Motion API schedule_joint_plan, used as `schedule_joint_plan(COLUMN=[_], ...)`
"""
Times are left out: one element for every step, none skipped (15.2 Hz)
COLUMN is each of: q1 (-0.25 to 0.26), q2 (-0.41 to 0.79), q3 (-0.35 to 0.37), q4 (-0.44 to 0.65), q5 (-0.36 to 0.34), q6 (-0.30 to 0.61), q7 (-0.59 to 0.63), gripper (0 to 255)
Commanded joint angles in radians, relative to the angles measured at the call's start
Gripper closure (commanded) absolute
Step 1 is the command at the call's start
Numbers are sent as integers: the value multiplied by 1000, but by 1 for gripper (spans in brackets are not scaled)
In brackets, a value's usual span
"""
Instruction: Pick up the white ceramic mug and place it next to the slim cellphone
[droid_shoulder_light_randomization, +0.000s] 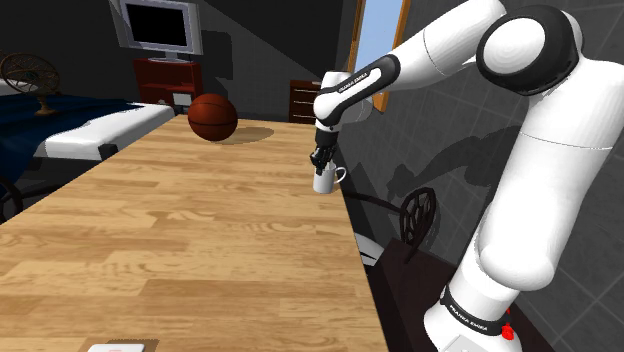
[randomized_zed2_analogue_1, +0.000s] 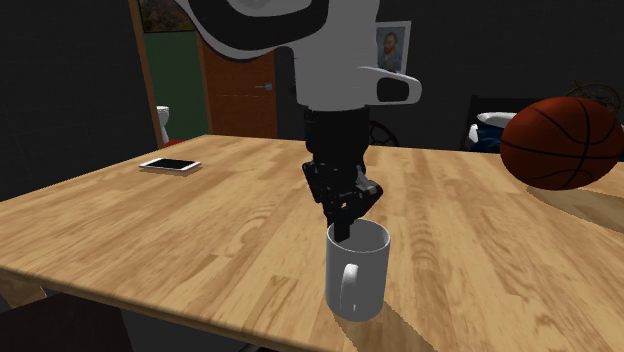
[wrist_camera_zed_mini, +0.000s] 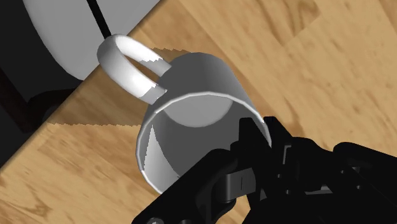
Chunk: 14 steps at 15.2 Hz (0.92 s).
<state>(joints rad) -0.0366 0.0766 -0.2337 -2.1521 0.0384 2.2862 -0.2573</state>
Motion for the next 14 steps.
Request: schedule_joint_plan(q1=[0, 0, 0, 0, 0, 1, 1, 1, 1, 2, 2, 2, 2, 2], q2=[0, 0, 0, -7, -14, -20, -27, -33, -39, -45, -51, -56, -62, -67], q3=[0, 0, 0, 0, 0, -1, -1, -1, -1, -1, -1, -1, -1, -1], q4=[0, 0, 0, 5, 12, 18, 24, 31, 38, 45, 53, 60, 68, 76], q5=[0, 0, 0, -3, -5, -7, -10, -12, -14, -16, -17, -19, -21, -22], q6=[0, 0, 0, -13, -25, -38, -51, -64, -77, -90, -103, -116, -128, -141], q7=[0, 0, 0, 2, 4, 5, 7, 9, 10, 12, 13, 14, 16, 17], gripper=[255, 255, 255, 255, 255, 255, 255, 255, 255, 255, 255, 255, 255, 255])
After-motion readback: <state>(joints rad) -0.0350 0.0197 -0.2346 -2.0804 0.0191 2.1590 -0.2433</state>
